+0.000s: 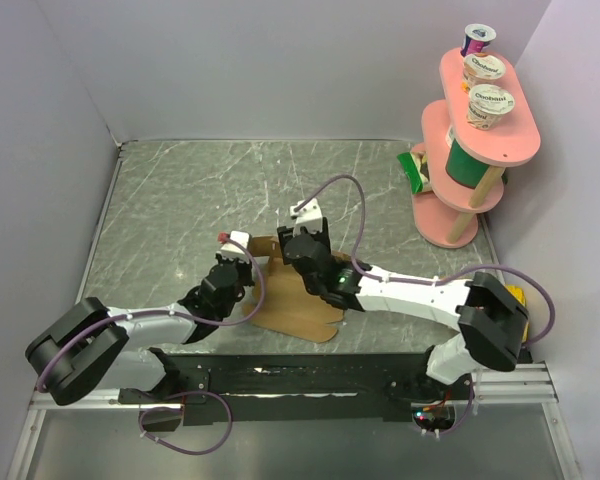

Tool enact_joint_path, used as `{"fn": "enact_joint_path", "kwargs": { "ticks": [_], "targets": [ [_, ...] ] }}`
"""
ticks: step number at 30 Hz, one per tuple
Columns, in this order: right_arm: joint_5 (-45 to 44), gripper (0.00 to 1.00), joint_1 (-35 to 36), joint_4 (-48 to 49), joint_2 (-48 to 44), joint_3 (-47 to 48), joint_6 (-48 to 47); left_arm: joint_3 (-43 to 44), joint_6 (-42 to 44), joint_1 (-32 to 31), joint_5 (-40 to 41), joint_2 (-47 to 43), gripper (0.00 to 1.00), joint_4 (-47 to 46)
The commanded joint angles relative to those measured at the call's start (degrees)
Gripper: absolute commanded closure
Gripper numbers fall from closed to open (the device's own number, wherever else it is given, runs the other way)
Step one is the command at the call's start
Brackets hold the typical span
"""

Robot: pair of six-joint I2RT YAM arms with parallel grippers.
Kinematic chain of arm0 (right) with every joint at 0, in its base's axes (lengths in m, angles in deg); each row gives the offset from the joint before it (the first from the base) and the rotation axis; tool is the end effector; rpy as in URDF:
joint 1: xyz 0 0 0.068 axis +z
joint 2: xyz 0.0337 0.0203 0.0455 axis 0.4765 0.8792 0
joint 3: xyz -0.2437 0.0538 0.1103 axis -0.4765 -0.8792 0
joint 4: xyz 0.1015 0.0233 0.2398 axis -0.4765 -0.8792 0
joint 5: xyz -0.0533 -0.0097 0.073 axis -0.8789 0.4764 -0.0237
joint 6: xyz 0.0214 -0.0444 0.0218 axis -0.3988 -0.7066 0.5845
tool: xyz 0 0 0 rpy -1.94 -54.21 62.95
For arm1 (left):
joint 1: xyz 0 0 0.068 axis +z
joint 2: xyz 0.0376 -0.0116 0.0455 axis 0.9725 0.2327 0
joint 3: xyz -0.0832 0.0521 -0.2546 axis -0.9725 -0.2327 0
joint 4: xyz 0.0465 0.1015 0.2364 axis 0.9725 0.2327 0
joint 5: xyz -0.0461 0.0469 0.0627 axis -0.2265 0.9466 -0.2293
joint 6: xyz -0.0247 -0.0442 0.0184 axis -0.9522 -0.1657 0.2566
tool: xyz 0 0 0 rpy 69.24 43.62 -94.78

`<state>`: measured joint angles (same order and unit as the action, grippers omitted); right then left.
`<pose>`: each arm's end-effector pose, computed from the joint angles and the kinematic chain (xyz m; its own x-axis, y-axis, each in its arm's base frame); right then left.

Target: Fold the paper box

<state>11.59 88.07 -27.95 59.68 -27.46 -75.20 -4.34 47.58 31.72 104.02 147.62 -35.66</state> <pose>0.1873 0.2718 0.2699 -0.2775 -0.1087 -0.9546 -0.2598 0.9651 -0.0343 0.1781 -0.1525 0.1750 -0.2128 -0.0375 -0.9764 0.2383 0.9671 -0.0891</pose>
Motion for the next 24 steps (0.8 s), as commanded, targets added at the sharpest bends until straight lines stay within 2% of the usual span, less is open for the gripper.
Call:
{"fn": "enact_joint_path", "kwargs": {
  "ticks": [1,7,20,24],
  "targets": [
    [-5.7,0.33,-0.6,10.2,1.5,-2.0,0.1,-0.3,-0.7,-1.6,5.0,0.5,0.99,-3.6],
    [-5.0,0.32,-0.3,19.7,2.3,-8.7,-3.7,0.4,-3.2,-2.8,4.7,1.2,0.99,-1.4],
    [-7.5,0.30,1.6,24.0,4.9,-13.8,-4.8,0.3,-6.9,-3.3,2.7,0.7,0.99,1.7],
    [-8.2,0.26,1.7,24.1,5.4,-14.3,-4.8,-0.1,-7.8,-3.6,2.9,0.2,0.99,2.2]
  ]
}}
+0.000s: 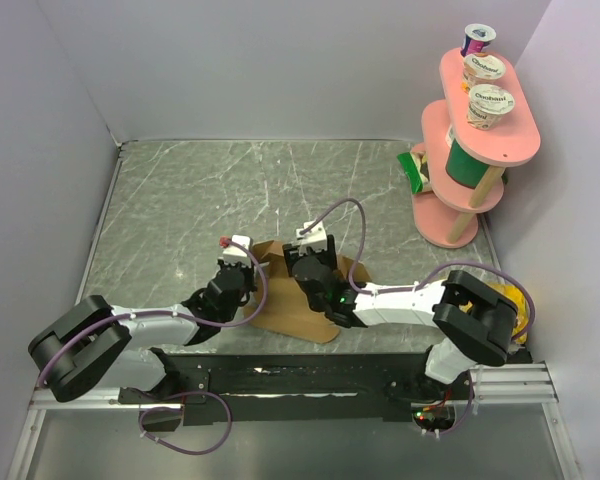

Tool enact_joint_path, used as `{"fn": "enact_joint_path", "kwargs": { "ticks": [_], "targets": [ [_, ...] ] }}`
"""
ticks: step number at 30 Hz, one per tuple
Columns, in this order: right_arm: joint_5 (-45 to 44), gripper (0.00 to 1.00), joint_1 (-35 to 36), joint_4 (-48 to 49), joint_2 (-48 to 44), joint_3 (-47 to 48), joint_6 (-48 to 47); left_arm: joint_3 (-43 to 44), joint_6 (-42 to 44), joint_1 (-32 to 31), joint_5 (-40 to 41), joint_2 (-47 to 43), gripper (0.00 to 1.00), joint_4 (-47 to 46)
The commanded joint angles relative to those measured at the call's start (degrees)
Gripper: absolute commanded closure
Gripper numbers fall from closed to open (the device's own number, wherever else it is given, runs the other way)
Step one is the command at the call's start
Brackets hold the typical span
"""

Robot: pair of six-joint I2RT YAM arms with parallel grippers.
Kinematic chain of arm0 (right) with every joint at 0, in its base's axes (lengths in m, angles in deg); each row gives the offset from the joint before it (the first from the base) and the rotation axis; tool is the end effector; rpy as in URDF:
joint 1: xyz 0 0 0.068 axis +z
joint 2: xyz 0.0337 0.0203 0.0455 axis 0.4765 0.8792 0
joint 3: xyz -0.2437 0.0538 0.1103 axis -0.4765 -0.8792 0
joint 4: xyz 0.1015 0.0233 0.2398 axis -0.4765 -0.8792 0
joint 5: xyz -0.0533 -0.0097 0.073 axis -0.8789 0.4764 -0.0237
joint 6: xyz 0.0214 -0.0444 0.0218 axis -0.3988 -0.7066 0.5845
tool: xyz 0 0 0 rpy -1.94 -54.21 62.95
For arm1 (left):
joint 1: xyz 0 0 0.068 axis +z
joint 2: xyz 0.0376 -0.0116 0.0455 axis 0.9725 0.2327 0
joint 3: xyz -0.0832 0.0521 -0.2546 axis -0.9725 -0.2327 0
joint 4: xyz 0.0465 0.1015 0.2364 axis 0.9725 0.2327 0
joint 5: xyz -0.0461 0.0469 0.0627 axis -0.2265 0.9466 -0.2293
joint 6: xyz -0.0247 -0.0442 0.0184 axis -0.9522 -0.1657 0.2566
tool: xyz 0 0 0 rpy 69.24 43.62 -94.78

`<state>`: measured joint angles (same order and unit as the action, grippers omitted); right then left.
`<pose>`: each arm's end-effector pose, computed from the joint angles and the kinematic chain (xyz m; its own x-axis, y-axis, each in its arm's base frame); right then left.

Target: Fold the paper box

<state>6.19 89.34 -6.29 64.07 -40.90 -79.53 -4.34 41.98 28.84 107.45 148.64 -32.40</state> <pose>0.1777 0.2647 0.2068 -0.2061 -0.1271 -0.9702 -0.2109 0.9740 -0.0827 0.1705 -0.1588 0.1658 -0.2730 -0.0714 -0.9594 0.2028 0.9706 -0.1299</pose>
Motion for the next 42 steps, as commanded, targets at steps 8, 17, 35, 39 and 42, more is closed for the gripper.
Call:
{"fn": "enact_joint_path", "kwargs": {
  "ticks": [8,17,35,39,42],
  "targets": [
    [-3.1,0.23,0.5,-35.4,-6.4,12.7,22.7,-0.2,-3.7,-2.6,7.4,-1.0,0.99,1.6],
    [16.7,0.23,-2.3,-44.5,-24.0,10.7,49.5,0.2,-7.1,-5.9,18.1,-2.1,0.99,5.2],
    [17.7,0.27,-3.6,-35.1,-16.4,7.7,78.2,0.1,-9.4,-10.2,27.1,-2.8,0.99,6.5],
    [16.2,0.28,-5.2,-36.1,-13.7,8.1,81.5,-0.3,-10.1,-10.4,27.7,-3.2,0.99,6.6],
    [15.3,0.29,-6.1,-35.6,-12.0,8.2,82.3,-0.4,-10.2,-10.5,27.6,-3.2,0.99,6.4]
  ]
}}
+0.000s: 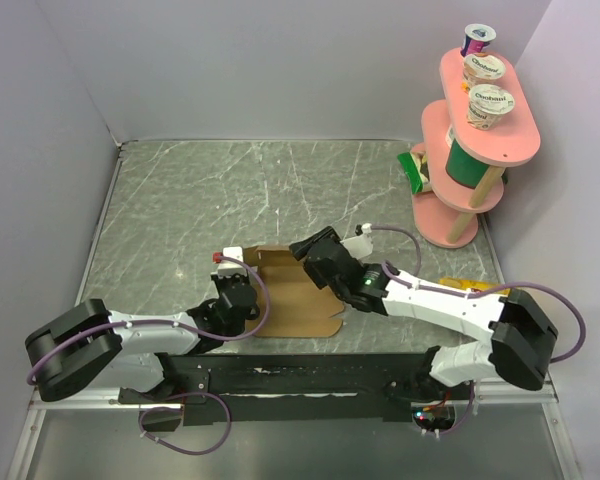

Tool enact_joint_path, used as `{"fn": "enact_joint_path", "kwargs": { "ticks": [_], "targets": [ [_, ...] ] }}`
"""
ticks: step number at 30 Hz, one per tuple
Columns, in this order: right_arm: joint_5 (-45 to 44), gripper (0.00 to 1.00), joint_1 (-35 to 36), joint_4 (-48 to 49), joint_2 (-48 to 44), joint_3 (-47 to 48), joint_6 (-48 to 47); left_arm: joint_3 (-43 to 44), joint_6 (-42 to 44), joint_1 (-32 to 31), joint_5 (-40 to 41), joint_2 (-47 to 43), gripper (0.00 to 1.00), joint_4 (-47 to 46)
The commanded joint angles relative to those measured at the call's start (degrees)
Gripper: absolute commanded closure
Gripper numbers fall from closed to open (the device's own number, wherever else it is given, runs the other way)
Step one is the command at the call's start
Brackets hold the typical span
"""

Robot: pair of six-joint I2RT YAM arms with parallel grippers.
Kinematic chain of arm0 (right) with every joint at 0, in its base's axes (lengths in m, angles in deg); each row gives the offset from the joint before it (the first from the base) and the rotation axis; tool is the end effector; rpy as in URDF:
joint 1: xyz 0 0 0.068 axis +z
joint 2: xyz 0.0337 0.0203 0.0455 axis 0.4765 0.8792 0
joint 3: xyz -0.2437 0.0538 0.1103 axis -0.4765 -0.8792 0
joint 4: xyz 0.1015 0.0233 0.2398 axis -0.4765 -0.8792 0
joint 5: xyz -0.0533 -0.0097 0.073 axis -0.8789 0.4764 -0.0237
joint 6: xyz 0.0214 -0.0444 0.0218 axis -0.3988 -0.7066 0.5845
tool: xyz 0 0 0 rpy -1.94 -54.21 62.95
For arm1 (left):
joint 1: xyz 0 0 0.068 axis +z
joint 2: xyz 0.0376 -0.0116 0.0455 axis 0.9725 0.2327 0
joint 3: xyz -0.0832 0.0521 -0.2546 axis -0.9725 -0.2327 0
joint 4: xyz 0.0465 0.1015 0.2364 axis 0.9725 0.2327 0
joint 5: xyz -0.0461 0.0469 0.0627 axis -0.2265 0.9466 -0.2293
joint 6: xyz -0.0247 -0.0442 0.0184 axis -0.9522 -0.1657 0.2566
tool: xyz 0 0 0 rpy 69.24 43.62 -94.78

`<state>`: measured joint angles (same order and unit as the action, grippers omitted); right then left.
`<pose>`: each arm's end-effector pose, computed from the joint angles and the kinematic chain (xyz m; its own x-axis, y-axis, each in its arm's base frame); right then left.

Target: Fold the paper box

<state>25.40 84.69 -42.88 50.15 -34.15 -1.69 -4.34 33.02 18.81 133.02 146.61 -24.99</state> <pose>0.1713 0.2254 0.2529 -0.5219 0.7947 -0.3099 0.3075 0.5141 0.8007 0.1406 -0.1660 0.1649 -0.1960 -0.1248 -0.9726 -0.0686 0.9912 -0.1134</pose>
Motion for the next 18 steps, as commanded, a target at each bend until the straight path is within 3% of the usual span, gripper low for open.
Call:
{"fn": "enact_joint_path", "kwargs": {
  "ticks": [1,10,18],
  "targets": [
    [-4.5,0.30,-1.9,1.4,2.3,1.4,4.3,-0.4,-1.4,-0.4,1.9,-1.1,0.99,-1.1],
    [-10.7,0.41,-2.5,-1.0,7.9,5.2,3.6,-0.4,-0.7,-0.4,0.4,-1.0,0.99,-2.6],
    [-11.2,0.72,-2.7,0.0,11.1,5.5,1.4,1.5,-1.4,-0.4,-1.9,1.2,0.99,-0.9]
  ]
}}
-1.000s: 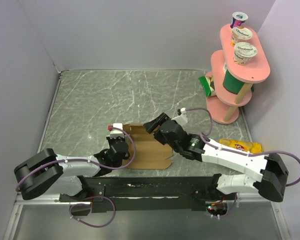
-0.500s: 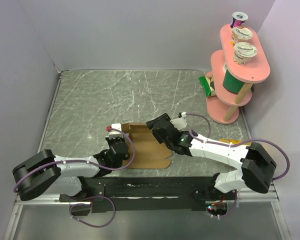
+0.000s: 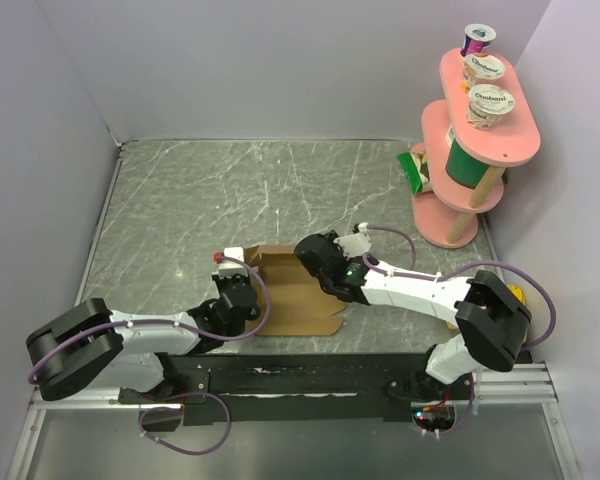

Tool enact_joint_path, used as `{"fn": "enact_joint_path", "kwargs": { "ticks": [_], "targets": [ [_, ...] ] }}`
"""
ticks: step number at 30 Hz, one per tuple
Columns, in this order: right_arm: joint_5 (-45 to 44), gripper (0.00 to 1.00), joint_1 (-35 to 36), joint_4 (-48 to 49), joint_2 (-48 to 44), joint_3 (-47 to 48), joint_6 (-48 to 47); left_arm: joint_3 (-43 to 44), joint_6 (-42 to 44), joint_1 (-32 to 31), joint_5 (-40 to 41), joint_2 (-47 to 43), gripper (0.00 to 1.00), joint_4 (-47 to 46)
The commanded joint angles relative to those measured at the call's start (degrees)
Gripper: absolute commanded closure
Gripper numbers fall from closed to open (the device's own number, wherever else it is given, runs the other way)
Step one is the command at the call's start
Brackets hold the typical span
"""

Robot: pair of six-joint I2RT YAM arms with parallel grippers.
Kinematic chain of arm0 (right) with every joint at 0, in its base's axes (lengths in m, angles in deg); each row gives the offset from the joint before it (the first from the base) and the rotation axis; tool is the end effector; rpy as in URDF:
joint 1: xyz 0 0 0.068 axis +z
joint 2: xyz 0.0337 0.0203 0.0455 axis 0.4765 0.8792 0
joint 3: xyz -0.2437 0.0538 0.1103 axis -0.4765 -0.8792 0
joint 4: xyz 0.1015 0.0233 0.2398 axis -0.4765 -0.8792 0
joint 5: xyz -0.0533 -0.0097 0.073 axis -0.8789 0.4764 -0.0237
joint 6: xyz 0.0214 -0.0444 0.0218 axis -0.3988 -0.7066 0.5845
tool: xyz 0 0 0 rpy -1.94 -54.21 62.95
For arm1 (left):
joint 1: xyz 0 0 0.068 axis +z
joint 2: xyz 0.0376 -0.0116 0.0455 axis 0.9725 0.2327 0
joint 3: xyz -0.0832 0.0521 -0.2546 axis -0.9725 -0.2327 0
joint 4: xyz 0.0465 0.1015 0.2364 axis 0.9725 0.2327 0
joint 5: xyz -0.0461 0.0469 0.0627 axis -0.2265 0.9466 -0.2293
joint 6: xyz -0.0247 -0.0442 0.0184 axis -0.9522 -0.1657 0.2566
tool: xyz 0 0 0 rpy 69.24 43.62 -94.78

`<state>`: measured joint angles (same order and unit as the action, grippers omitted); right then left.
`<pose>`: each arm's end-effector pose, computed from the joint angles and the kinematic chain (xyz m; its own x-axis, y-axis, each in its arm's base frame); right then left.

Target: Fold the paper box

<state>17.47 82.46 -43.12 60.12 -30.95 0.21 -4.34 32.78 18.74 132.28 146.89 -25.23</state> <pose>0.1991 0.2380 0.2242 -0.3908 0.8253 -0.4077 0.3990 0.5510 0.7329 0.1406 -0.1670 0.1641 -0.2019 -0.1284 -0.9710 -0.0569 0.9912 -0.1192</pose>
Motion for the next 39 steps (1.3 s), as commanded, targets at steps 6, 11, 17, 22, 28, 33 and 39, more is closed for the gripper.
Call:
{"fn": "enact_joint_path", "kwargs": {
  "ticks": [6,11,17,22,28,33,39],
  "targets": [
    [-4.7,0.94,-0.4,2.8,2.7,0.4,-1.9,2.5,-1.4,-0.4,-4.0,1.5,0.99,0.2],
    [-5.7,1.00,-0.8,6.9,3.2,-2.3,-2.4,2.1,1.0,-0.4,-9.3,-1.2,0.72,-1.1],
    [-4.5,1.00,-3.1,21.5,0.9,-8.4,-11.1,2.8,2.7,-0.3,-15.2,-6.7,0.21,3.1],
    [-2.1,1.00,-5.7,36.7,-1.8,-13.4,-18.9,0.3,3.1,-0.2,-21.3,-16.2,0.05,5.7],
    [1.9,1.00,-7.7,41.5,-1.2,-13.7,-21.6,-1.3,5.6,0.5,-30.5,-27.0,0.04,12.2],
    [6.1,1.00,-9.7,46.2,2.2,-12.8,-20.2,-1.7,6.5,8.0,-41.5,-34.8,0.04,14.5],
    [11.0,1.00,-14.0,56.8,5.3,-15.5,-21.5,0.1,4.8,19.1,-59.3,-32.0,0.04,8.9]
  ]
}}
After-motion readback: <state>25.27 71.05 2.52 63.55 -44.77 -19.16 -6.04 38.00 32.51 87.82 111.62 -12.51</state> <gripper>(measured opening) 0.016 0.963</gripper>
